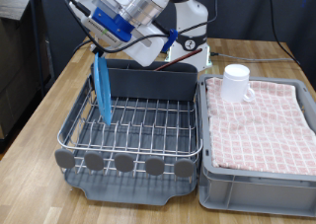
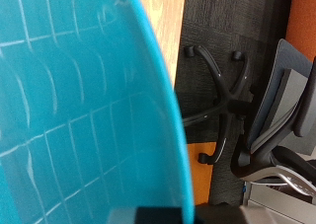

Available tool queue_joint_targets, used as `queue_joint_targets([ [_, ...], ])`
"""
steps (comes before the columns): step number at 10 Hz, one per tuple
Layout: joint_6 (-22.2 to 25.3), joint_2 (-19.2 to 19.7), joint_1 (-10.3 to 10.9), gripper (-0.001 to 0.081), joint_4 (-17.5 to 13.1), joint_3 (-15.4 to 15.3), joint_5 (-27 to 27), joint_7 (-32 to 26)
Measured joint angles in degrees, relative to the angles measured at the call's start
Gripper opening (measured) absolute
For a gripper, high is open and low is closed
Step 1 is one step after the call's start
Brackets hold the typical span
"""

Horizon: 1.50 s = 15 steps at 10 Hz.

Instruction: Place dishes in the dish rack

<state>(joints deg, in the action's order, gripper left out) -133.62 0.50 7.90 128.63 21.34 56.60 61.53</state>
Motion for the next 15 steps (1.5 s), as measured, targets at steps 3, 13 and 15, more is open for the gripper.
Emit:
queue_joint_targets([
  [3, 0.04, 0.26, 0.06, 0.0018, 0.63, -0.47, -0.02, 1.16],
  [13, -1.14, 0.48, 0.02, 0.0018, 3.96, -0.72, -0.07, 4.1],
  [15, -2.52, 1.0, -0.02, 0.0018, 4.15, -0.44, -0.07, 4.4],
])
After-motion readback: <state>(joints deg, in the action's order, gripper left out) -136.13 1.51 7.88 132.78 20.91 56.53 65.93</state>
